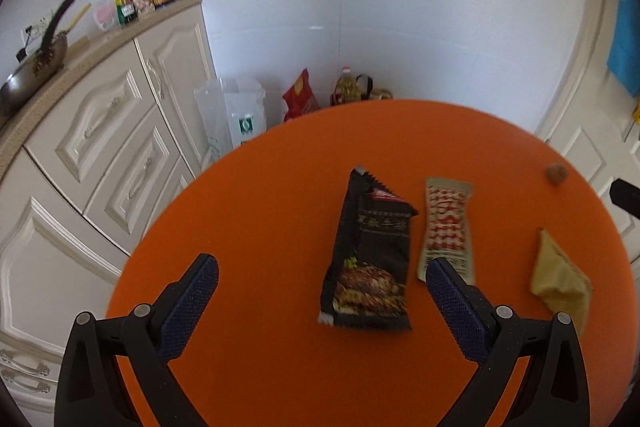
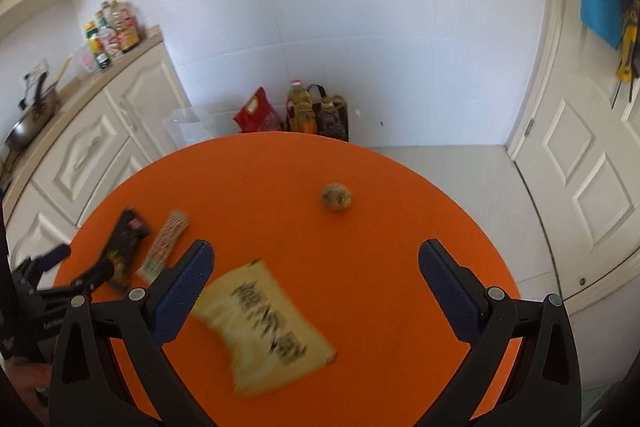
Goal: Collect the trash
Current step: 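Grasp the dark jerky wrapper with the left tool while the right tool grasps another brown nut, then carry the jerky wrapper and nut over the blue bucket and open both tools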
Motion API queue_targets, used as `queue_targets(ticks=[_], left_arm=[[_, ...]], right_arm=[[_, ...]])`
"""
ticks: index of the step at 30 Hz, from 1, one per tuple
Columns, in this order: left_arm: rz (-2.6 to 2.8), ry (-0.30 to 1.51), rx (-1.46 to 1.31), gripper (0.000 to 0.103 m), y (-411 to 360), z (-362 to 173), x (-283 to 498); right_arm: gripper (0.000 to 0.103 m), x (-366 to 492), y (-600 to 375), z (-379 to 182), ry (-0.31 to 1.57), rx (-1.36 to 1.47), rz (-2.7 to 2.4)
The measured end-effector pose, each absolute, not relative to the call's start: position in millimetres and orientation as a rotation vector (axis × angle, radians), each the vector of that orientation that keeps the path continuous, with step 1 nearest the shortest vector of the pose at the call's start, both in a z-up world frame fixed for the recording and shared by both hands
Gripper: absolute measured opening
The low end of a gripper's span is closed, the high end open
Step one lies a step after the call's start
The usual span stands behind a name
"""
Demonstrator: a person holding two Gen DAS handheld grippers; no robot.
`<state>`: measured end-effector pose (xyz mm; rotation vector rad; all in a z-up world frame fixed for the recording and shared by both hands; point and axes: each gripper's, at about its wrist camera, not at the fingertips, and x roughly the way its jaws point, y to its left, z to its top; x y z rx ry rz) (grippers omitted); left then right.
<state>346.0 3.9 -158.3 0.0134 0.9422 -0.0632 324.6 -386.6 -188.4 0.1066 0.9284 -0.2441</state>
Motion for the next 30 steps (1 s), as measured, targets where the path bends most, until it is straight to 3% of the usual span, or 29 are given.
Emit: queue_targets(ticks=[3,9,11,14,16,20,30], left_arm=[[-0.079,0.959,0.013,0.101,-3,-176,381],[-0.098,0.959,0.027,0.097,-19,-186,440],[-0.113,0.945,0.031,0.088,-24,-186,448],[-0.134,0.923,0.032,0.066,-31,-187,464],[-0.131,0.917,0.017,0.044,-32,-187,474],[-0.152,0.924,-0.051,0.026,-32,-188,508],[-0.162,0.895,-0.106,0.021,-33,-182,552]], right_arm=[[0.1,348,-398,-206,0.949,0.102,-0.258],[0.082,378,-405,-239,1.01,0.077,-0.249],[0.072,382,-403,-245,1.009,0.054,-0.259],[0.059,384,-402,-247,0.992,0.019,-0.282],[0.053,384,-402,-248,0.986,0.001,-0.284],[0.026,380,-398,-247,0.974,0.0,-0.264],[0.026,328,-388,-215,0.931,0.114,-0.188]])
